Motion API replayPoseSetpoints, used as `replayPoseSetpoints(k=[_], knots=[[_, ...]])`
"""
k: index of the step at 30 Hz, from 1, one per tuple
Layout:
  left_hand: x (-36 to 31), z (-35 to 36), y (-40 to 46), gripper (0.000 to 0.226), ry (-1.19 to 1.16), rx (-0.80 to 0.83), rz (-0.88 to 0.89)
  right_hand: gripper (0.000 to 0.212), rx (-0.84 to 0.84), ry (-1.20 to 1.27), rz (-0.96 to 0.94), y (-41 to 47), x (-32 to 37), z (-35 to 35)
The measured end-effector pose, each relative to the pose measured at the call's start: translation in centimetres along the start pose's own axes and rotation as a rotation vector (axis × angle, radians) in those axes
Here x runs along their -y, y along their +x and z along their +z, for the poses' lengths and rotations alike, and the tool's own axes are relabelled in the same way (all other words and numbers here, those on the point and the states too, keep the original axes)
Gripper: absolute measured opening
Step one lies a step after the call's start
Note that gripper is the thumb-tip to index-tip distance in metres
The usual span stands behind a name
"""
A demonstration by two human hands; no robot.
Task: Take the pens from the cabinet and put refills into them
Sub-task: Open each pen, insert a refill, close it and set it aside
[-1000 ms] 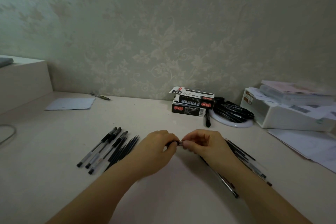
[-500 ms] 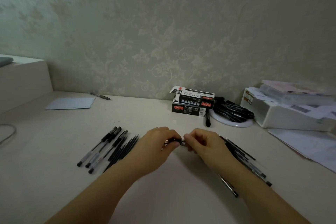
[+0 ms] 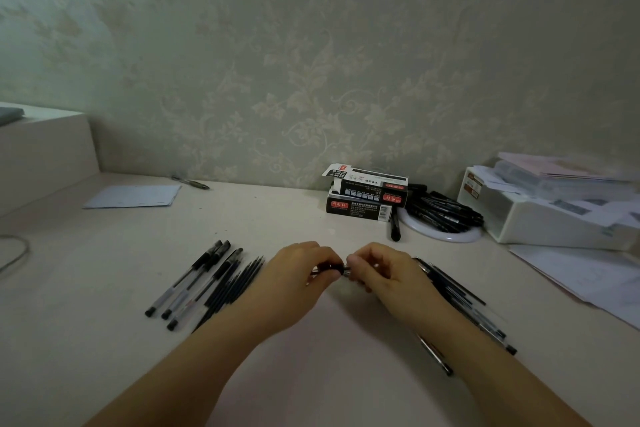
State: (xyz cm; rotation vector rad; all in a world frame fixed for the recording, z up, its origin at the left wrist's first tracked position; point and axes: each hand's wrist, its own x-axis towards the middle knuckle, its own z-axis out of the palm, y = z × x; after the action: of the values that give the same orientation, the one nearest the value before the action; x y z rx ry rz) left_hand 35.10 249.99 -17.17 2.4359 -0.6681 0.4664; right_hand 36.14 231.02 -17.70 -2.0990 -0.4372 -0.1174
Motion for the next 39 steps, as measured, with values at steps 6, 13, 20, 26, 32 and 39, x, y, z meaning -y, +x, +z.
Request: replayPoseSetpoints(k=[6, 13, 20, 26, 32, 39], knots=[[-0.2, -0.2, 0.1, 0.014, -0.031, -0.011, 0.016, 0.020, 0.046, 0.007, -0.020, 0.0, 0.0, 0.0], [0.0, -0.1, 0.2, 0.013, -0.029, -0.083, -0.017, 0.031, -0.066, 0.006, 0.004, 0.2, -0.5, 0.4], [0.9, 0.2, 0.0, 0.014, 0.010, -0.110, -0.139, 0.033, -0.165, -0.755, -0.023, 0.8, -1.5, 0.4], [1.2, 0.3, -0.1, 0.014, 0.028, -0.081, -0.149, 0.015, -0.162, -0.720, -0.088, 1.0, -1.3, 1.1], [1.4, 0.1, -0.1, 0.014, 0.021, -0.064, -0.172, 0.007, -0.219, -0.356, -0.132, 0.6, -1.3, -0.3], [1.0, 0.0, -0.1, 0.012, -0.082, -0.049, -0.187, 0.014, -0.106, -0.206, -0.181, 0.6, -0.7, 0.2]])
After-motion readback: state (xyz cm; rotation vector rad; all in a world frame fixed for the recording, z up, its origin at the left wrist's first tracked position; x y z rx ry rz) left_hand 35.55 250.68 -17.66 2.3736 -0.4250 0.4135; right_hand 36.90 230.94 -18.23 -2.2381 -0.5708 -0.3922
